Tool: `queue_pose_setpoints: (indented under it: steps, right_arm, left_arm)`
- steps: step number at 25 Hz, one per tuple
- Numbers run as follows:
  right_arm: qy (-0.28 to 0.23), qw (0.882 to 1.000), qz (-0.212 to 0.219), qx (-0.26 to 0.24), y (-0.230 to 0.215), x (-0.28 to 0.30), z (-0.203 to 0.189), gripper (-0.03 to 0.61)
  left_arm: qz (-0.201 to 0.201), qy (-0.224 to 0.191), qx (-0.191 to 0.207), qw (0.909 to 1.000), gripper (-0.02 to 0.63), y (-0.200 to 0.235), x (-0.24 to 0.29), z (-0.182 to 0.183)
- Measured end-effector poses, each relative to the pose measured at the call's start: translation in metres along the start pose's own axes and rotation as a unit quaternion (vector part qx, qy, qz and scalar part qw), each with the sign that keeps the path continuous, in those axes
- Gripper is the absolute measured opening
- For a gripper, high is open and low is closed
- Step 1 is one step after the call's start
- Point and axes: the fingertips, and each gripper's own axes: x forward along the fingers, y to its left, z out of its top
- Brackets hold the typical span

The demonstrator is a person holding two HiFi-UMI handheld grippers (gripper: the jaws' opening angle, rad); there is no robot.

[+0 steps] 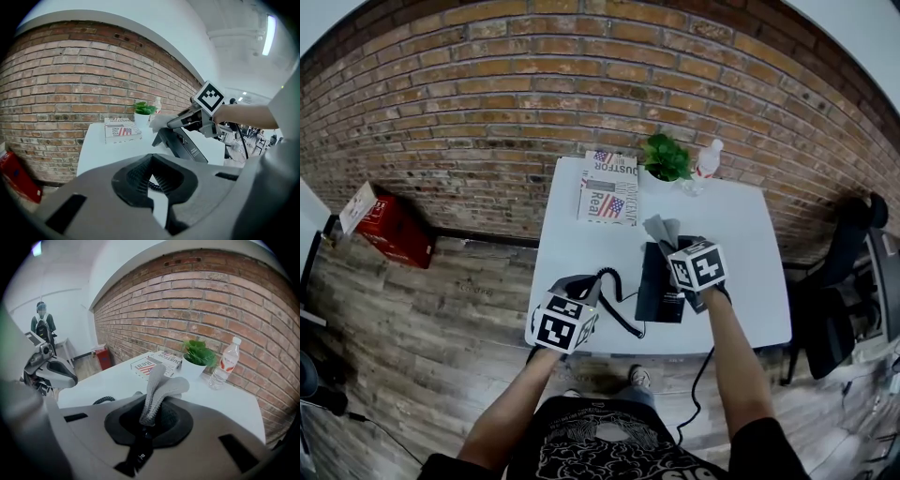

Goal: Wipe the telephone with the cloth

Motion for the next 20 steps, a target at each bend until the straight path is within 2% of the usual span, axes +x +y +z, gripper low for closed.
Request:
queue_pose_setpoints:
  steps: [20]
  right_arm:
    - [-0.014,0.999,0.030,-0.015,0.034,0.011,0.021,0.009]
  left_arm:
    - [0.020,-0.011,-0.011,0.9997,0.006,0.008,-0.015,0.002]
